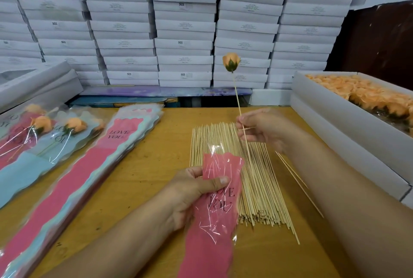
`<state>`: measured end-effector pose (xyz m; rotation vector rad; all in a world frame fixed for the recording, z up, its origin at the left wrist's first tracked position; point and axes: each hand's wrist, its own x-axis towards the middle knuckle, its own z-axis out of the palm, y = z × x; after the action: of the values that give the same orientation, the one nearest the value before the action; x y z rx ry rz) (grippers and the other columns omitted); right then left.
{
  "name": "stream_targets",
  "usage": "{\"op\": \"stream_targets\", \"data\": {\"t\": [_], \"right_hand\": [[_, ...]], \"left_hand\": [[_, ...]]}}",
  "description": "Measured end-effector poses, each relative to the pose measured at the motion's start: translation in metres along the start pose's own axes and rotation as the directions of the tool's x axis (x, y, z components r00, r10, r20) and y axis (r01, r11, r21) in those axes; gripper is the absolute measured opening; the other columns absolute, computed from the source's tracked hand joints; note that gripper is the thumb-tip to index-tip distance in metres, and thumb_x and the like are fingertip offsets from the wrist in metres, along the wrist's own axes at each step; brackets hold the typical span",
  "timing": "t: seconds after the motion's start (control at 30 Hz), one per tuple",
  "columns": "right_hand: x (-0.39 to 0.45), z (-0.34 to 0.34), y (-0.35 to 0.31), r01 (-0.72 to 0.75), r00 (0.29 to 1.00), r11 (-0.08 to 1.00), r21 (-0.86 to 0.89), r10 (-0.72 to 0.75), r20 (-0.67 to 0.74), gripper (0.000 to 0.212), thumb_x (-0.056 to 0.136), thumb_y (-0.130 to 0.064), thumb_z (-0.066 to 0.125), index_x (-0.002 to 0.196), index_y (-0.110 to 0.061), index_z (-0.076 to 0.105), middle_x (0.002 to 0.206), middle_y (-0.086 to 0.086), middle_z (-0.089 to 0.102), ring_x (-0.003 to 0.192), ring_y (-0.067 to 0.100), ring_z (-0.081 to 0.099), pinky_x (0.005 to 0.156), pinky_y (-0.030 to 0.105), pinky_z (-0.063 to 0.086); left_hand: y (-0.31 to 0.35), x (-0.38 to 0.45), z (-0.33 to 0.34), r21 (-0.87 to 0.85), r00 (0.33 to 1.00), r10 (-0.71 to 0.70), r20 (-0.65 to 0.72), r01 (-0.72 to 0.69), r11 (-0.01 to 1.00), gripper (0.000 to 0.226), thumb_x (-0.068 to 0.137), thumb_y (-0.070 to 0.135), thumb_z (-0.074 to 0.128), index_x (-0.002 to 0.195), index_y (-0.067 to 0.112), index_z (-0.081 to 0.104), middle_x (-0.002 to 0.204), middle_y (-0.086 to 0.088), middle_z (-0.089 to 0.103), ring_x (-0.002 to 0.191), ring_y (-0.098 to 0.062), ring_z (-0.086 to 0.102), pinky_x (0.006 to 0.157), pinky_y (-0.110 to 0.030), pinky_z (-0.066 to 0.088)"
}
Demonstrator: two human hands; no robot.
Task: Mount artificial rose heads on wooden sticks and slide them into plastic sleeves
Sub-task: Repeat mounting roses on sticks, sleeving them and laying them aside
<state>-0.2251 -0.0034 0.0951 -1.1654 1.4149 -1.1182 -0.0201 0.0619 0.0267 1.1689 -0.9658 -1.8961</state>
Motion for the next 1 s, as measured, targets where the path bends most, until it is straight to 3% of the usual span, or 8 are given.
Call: {"op": "stream_targets", "data": {"t": [0.3,0.53,1.0], "right_hand": [[0.021,0.012,-0.050,0.097,0.993,0.994,0.055,-0.092,-0.077,0.004,0.094,-0.004,0.065,0.092,-0.002,0.068,0.079,0.008,0.072,0.058,0.011,0.071,0.051,0.020,0.055],[0.028,0.017,-0.063,0.114,0.986,0.988,0.108,-0.099,-0.138,0.005,0.094,-0.001,0.063,0.097,0.001,0.066,0.083,0.010,0.070,0.053,0.011,0.069,0.048,0.020,0.053],[0.001,0.044,-0.024,0.071,0.997,0.992,0.102,-0.075,0.034,0.004,0.093,-0.002,0.066,0.090,0.000,0.068,0.075,0.010,0.070,0.058,0.014,0.071,0.052,0.023,0.057]], "left_hand": [[-0.002,-0.003,0.001,0.050,0.998,-0.053,0.026,0.052,0.997,0.083,0.055,-0.001,0.090,0.129,0.001,0.052,0.099,-0.024,0.075,0.074,-0.032,0.075,0.063,-0.043,0.063],[-0.003,-0.003,0.000,0.081,0.995,-0.053,0.088,0.046,0.996,0.068,0.056,0.001,0.090,0.119,-0.003,0.066,0.103,-0.025,0.074,0.079,-0.031,0.076,0.071,-0.044,0.064],[0.000,-0.002,-0.002,0.012,0.999,0.026,0.041,-0.027,1.000,0.053,0.058,0.002,0.088,0.108,-0.004,0.071,0.095,-0.026,0.075,0.067,-0.029,0.075,0.056,-0.036,0.060]]}}
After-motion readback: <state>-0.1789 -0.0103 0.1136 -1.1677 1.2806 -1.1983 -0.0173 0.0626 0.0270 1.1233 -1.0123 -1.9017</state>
